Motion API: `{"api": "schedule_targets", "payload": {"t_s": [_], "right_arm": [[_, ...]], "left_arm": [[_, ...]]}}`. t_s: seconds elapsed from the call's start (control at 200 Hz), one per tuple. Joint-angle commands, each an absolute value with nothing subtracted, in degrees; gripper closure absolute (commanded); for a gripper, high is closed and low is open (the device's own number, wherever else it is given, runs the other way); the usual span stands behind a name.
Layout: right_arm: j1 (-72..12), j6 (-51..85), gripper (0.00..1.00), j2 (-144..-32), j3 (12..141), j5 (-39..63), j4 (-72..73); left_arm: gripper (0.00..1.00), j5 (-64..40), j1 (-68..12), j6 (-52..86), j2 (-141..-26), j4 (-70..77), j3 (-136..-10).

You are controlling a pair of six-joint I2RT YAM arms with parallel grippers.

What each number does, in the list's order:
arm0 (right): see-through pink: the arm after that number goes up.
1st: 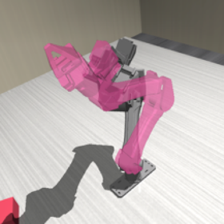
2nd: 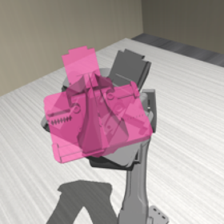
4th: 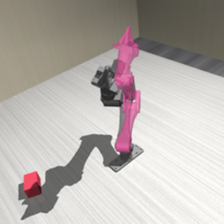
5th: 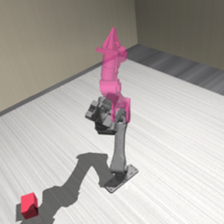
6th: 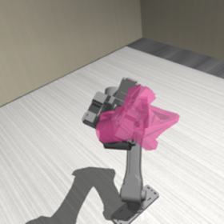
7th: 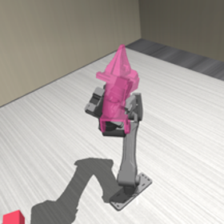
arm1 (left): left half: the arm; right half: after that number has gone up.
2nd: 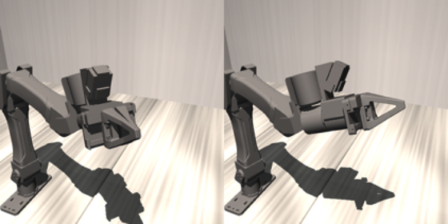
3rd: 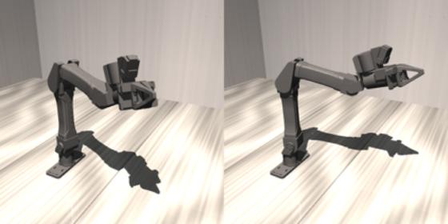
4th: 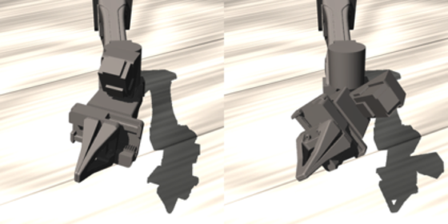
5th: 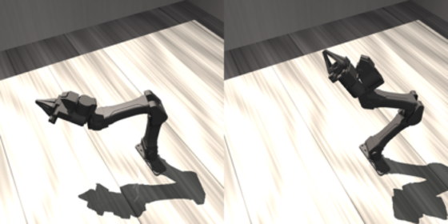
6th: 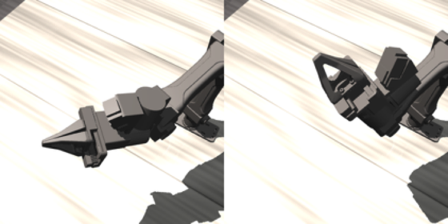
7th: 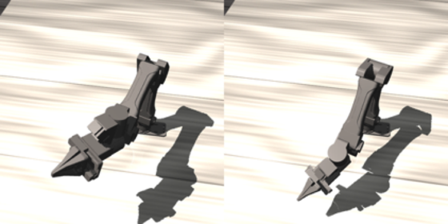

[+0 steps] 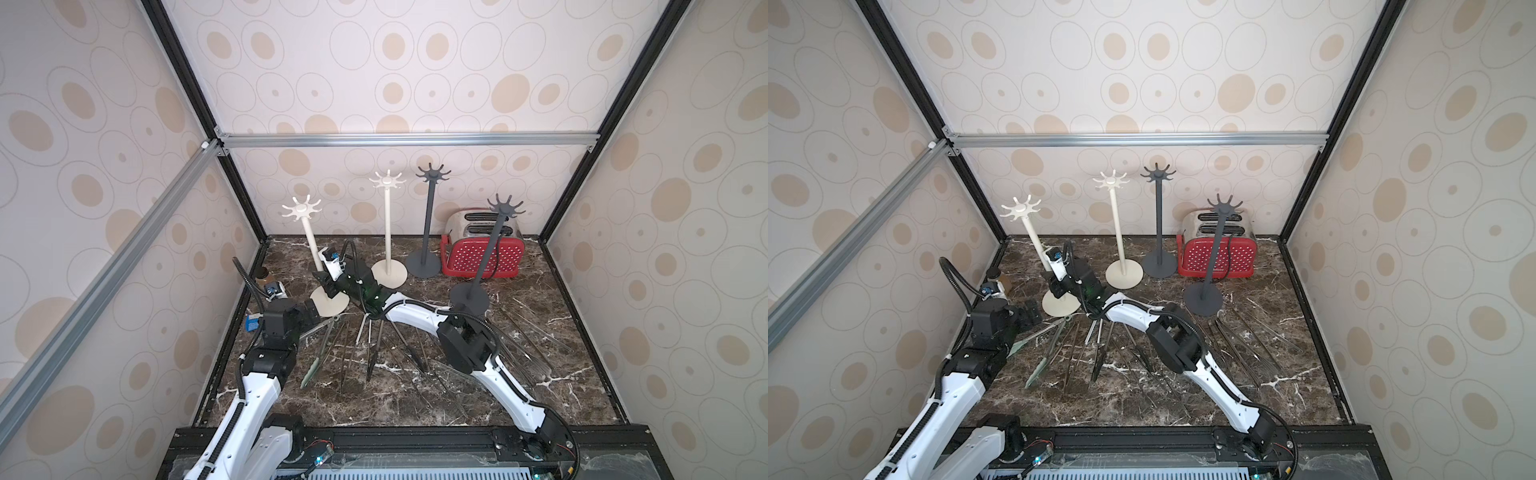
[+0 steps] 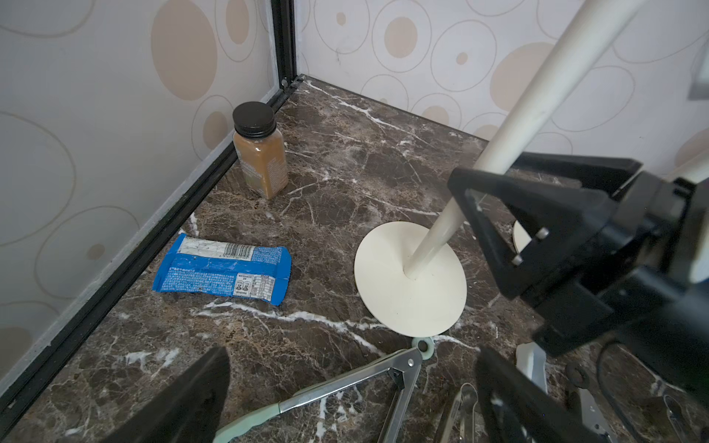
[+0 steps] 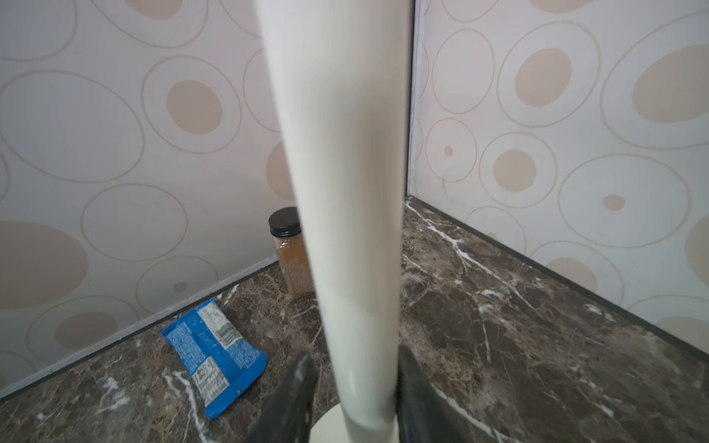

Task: Hang food tongs on kitchen utensil racks
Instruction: Place the rack at the center of the board.

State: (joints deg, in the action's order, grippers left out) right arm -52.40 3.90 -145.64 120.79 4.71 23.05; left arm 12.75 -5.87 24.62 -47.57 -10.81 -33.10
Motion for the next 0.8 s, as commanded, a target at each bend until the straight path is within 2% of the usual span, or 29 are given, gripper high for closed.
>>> {"api": "schedule_targets", "payload": {"t_s": [0.0, 0.115, 0.436, 0.606, 0.791], "right_arm": [[-53.24, 4.28, 0.59, -146.13, 119.59, 5.72, 22.8], [-53.09, 4.26, 0.56, -145.5, 118.46, 5.84, 23.36], [-53.1, 4.46, 0.36, -141.28, 110.57, 4.91, 26.02], [-53.1, 5.17, 0.35, -136.49, 101.9, 3.68, 28.91], [-53.0, 6.16, 0.34, -128.97, 91.0, 1.23, 31.24]], "left_arm": [[0.01, 13.25, -6.06, 24.83, -47.5, -10.57, -33.21], [0.01, 13.18, -6.06, 24.94, -47.44, -10.66, -33.1], [0.01, 13.35, -6.06, 27.25, -48.14, -14.53, -33.7], [0.04, 13.03, -6.06, 29.32, -50.71, -20.09, -35.44], [0.15, 9.04, -6.02, 31.04, -58.18, -21.94, -37.16]]}}
